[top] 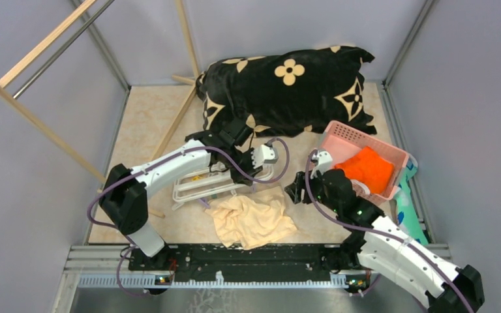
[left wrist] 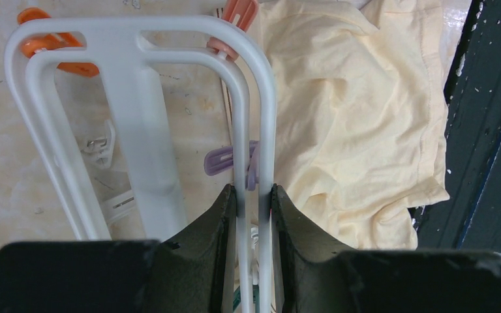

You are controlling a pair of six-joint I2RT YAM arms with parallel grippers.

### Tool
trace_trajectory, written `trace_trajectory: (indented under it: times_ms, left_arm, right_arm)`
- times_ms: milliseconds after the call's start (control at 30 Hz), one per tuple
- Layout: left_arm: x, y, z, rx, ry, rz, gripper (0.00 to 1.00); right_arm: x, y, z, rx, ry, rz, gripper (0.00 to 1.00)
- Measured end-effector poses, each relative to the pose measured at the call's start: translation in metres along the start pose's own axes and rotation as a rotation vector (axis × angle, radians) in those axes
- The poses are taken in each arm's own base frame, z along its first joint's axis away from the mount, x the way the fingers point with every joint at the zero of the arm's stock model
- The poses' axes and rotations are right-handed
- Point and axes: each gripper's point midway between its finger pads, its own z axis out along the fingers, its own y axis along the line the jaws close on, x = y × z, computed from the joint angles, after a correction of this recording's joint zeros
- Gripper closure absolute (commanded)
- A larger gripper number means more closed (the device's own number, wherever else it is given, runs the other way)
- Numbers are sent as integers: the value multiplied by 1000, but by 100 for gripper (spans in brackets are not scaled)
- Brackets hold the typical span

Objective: Clip the underwear to the hanger
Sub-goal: Open the clamp at the hanger.

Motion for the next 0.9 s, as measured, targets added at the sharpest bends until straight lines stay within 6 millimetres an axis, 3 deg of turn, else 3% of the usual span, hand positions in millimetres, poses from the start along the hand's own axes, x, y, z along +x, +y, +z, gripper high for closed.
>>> trace_trajectory:
  times_ms: [133,233,500,733,900]
  left_arm:
    - [0,-1,0,4,1,3,100]
    - [-1,-4,-1,19,-4,9,100]
    - [-18,-20,-19,76,-86,57,100]
    - [-37,-28,-36,93,-162,105,100]
    - [-38,-31,-38,106,-168,114,100]
  right_arm:
    - [16,-3,11,-67,13,-1,38]
    - [18,-4,16,-116,-18,-20,38]
    - [-5,27,17,-344,-202,-191,37]
    - [-22,31,19,-365,-277,-319,39]
    - [-36,41,23,-395,-273,-384,42]
